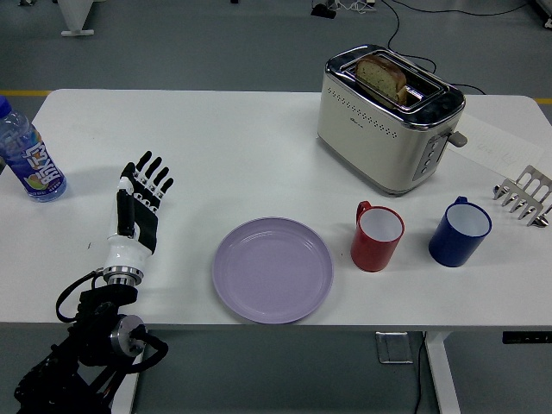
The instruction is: Push plate across desktop
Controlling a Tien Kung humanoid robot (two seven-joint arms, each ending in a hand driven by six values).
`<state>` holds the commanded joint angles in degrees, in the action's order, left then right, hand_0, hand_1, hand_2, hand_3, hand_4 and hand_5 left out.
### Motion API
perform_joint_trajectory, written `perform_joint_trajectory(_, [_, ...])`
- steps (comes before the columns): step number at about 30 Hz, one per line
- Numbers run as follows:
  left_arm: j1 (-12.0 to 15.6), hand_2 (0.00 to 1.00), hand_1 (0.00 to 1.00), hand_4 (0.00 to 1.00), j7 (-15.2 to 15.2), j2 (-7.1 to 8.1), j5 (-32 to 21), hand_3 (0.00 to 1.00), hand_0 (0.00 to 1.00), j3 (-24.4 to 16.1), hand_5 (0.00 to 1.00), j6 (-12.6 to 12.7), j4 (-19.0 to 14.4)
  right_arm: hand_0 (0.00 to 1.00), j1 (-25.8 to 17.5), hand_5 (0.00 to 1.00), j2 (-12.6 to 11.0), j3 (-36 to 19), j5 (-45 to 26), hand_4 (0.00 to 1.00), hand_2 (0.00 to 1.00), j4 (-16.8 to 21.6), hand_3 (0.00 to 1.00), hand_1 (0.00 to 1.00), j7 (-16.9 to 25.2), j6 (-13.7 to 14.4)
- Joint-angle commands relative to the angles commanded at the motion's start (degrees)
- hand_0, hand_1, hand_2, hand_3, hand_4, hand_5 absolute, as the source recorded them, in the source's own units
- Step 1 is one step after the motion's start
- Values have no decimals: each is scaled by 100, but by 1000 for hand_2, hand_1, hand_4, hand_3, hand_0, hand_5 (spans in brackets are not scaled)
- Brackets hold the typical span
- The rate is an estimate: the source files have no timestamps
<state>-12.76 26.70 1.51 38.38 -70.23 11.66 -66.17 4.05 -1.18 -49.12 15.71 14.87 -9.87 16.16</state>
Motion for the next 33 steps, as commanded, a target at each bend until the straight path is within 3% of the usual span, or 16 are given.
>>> perform_joint_trajectory(8, [193,835,840,526,-226,340,-331,802,806,-939,998,-154,-371,592,-4,529,-5,27,-63,367,607,-6,599,524,26,-5])
perform_joint_trajectory(13, [267,835,840,526,-442,504,-669,802,806,-1429,998,-316,-363,592,-11,529,-2,31,-75,367,607,-6,599,524,24,-6])
perform_joint_trajectory(14, [290,890,877,527,-467,528,-719,868,842,-1553,998,-335,-369,591,-13,529,0,32,-77,367,607,-6,599,523,23,-6])
perform_joint_trajectory(17, [362,890,877,527,-519,590,-791,868,842,-1828,998,-352,-397,591,-21,529,6,31,-90,367,607,-6,599,523,23,-3])
perform_joint_trajectory(24, [478,917,902,534,-749,718,-1162,900,866,-2297,998,-520,-269,592,-36,529,16,41,-120,367,607,-4,598,524,23,3])
perform_joint_trajectory(28, [542,923,906,543,-1027,810,-1396,912,863,-2538,998,-816,-154,592,-57,530,15,47,-138,366,607,-4,598,524,30,5])
perform_joint_trajectory(33, [627,916,902,543,-1135,901,-1415,911,862,-2670,998,-986,-180,591,-84,529,13,62,-178,367,607,-7,598,524,48,7])
